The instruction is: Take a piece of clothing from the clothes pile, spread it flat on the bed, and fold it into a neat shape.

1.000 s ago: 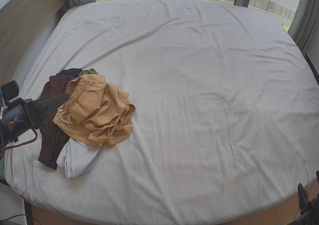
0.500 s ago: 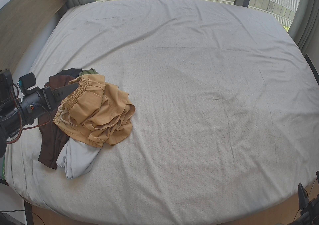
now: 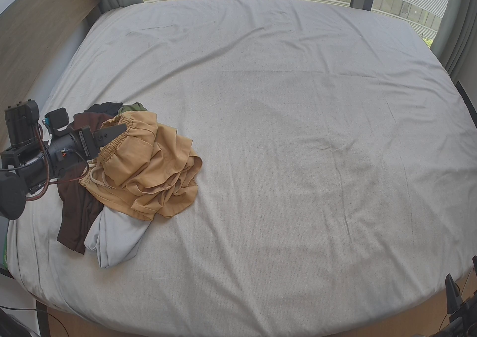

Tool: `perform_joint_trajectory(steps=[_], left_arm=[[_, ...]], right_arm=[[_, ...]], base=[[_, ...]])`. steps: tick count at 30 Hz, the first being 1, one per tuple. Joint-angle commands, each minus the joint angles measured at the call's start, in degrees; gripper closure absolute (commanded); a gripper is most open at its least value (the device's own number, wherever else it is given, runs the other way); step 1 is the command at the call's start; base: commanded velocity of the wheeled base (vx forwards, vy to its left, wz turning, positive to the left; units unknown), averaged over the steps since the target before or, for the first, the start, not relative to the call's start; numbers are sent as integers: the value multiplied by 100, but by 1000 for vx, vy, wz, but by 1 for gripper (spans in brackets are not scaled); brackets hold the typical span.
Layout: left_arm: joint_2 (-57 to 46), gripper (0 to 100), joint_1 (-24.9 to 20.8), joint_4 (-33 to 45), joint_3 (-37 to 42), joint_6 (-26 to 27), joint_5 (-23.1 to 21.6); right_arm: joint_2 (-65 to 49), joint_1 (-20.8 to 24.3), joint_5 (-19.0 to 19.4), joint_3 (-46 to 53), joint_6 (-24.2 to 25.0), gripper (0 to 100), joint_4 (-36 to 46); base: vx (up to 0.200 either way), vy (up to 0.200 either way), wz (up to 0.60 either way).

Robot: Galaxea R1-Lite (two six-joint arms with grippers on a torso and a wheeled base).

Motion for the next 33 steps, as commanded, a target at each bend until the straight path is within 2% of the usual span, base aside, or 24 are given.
perform_joint_trajectory(steps=[1,10,33], left_arm=[[227,0,13,0,-131,-5,6],[587,0,13,17,-482,-14,-170],[1510,0,-102,-9,-1159,-23,-240]], right_arm=[[-93,1,2,101,-2,0,-4],[-93,1,2,101,-2,0,-4],[-93,1,10,101,-11,0,-4]], base=[[0,0,0],[0,0,0],[0,0,0]])
